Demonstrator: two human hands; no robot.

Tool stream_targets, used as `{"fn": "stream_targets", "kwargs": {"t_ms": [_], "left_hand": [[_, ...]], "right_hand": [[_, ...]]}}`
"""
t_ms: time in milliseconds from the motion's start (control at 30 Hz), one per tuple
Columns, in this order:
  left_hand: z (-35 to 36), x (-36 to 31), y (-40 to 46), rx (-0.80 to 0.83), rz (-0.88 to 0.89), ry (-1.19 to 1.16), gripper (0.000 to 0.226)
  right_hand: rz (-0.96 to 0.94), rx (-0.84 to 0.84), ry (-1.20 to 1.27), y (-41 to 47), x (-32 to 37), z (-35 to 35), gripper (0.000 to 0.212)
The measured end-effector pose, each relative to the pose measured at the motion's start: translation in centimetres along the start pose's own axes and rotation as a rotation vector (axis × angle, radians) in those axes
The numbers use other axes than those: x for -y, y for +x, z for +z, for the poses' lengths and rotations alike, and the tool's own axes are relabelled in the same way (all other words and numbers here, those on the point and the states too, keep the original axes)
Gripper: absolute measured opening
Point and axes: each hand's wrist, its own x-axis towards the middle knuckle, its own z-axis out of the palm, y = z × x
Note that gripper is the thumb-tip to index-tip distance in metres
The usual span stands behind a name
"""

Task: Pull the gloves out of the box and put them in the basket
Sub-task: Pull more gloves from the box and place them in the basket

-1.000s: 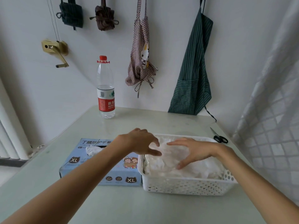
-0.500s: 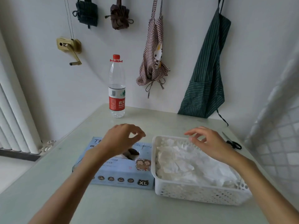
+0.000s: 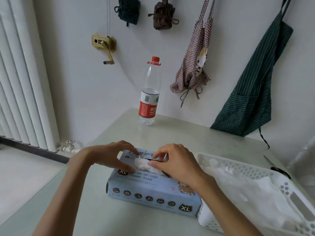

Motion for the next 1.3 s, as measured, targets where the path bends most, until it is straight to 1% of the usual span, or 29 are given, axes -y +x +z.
{"fn": "stream_targets", "kwargs": {"t_ms": [33, 100, 133, 200, 233, 267, 300, 367, 433, 500, 567, 600, 633, 667, 700, 733, 800, 833, 867, 900, 933, 1000, 1033, 1067, 1133, 1167, 1200, 1267, 1300], "left_hand": [[0.0, 0.1, -0.1, 0.004, -0.005, 0.007, 0.074], [0.1, 0.1, 0.1, -0.01, -0.002, 0.026, 0.065], [0.0, 0.1, 0.4, -0.018, -0.006, 0.032, 0.064], [0.1, 0.4, 0.5, -0.015, -0.011, 0.043, 0.066], [0.1, 0.5, 0.6, -0.008, -0.01, 0.048, 0.067], [0.0, 0.4, 0.6, -0.005, -0.008, 0.052, 0.068], [0.0, 0.4, 0.6, -0.008, -0.01, 0.061, 0.068], [-0.1, 0.0, 0.5, -0.023, -0.014, 0.096, 0.07], [-0.3, -0.1, 0.3, -0.067, -0.023, 0.107, 0.079], [-0.5, -0.2, 0.2, -0.138, 0.02, 0.066, 0.099], [-0.6, -0.7, 0.2, -0.185, 0.113, -0.053, 0.117], [-0.7, -1.1, 0.1, -0.191, 0.159, -0.122, 0.12], [-0.6, -1.5, 0.1, -0.184, 0.198, -0.171, 0.118], [-0.5, -1.9, 0.1, -0.178, 0.234, -0.195, 0.108], [-0.3, -2.2, 0.2, -0.191, 0.278, -0.203, 0.091], [-0.2, -2.5, 0.4, -0.242, 0.329, -0.218, 0.072], [0.0, -2.9, 0.8, -0.396, 0.409, -0.319, 0.036], [-0.1, -3.0, 0.9, -0.464, 0.412, -0.382, 0.023], [-0.1, -3.0, 1.0, -0.512, 0.401, -0.429, 0.016], [-0.1, -3.1, 1.1, -0.554, 0.391, -0.454, 0.014], [-0.1, -3.0, 1.2, -0.587, 0.379, -0.461, 0.015], [0.0, -2.9, 1.4, -0.618, 0.339, -0.455, 0.019], [0.1, -2.7, 1.5, -0.626, 0.317, -0.457, 0.021], [0.1, -2.5, 1.5, -0.635, 0.293, -0.466, 0.021], [0.1, -2.2, 1.5, -0.645, 0.255, -0.472, 0.022], [0.0, -2.1, 1.4, -0.643, 0.246, -0.465, 0.024], [-0.1, -2.2, 1.3, -0.634, 0.242, -0.466, 0.026], [-0.3, -2.7, 1.0, -0.608, 0.241, -0.495, 0.018], [-0.3, -3.0, 0.8, -0.604, 0.244, -0.507, 0.016]], "right_hand": [[0.004, 0.034, -0.009, 0.2, 0.3, 0.8, 0.03], [0.007, 0.065, -0.005, 0.3, 0.2, 1.7, 0.022], [0.023, 0.04, 0.048, 0.2, 0.0, 1.8, 0.016], [0.076, -0.114, 0.27, 0.3, -0.4, 1.7, 0.008], [0.104, -0.211, 0.392, 0.3, -0.7, 1.3, 0.008], [0.12, -0.272, 0.478, 0.3, -0.9, 0.8, 0.008], [0.134, -0.271, 0.514, 0.2, -1.1, 0.4, 0.009], [0.148, -0.194, 0.569, -0.1, -1.2, 0.0, 0.011], [0.18, -0.225, 0.659, -0.3, -1.5, 0.0, 0.015], [0.245, -0.234, 0.741, -0.3, -1.6, -0.2, 0.019], [0.281, -0.127, 0.808, -0.4, -1.5, -0.3, 0.024], [0.285, -0.076, 0.814, -0.5, -1.4, -0.3, 0.026], [0.287, -0.049, 0.796, -0.4, -1.4, -0.2, 0.028], [0.284, -0.046, 0.763, -0.4, -1.5, -0.1, 0.029], [0.272, -0.056, 0.717, -0.5, -1.6, 0.1, 0.029], [0.258, -0.073, 0.675, -0.5, -1.7, 0.2, 0.029], [0.237, -0.127, 0.648, -0.4, -1.7, 0.4, 0.026], [0.23, -0.151, 0.647, -0.4, -1.6, 0.4, 0.023], [0.228, -0.168, 0.653, -0.5, -1.7, 0.3, 0.02], [0.221, -0.162, 0.666, -0.6, -1.6, 0.1, 0.016], [0.217, -0.114, 0.69, -0.7, -1.5, -0.1, 0.017], [0.218, 0.018, 0.681, -0.9, -1.6, -0.4, 0.036], [0.218, 0.036, 0.621, -1.0, -1.8, -0.4, 0.04], [0.221, 0.002, 0.553, -1.1, -1.9, -0.5, 0.037], [0.233, -0.115, 0.45, -1.2, -2.4, -1.2, 0.017], [0.238, -0.152, 0.453, -1.3, -2.7, -1.6, 0.007], [0.248, -0.172, 0.487, -1.5, -3.0, -1.9, 0.002], [0.274, -0.225, 0.514, -1.7, -3.6, -2.2, 0.008], [0.295, -0.264, 0.475, -1.7, -3.9, -2.1, 0.009]]}}
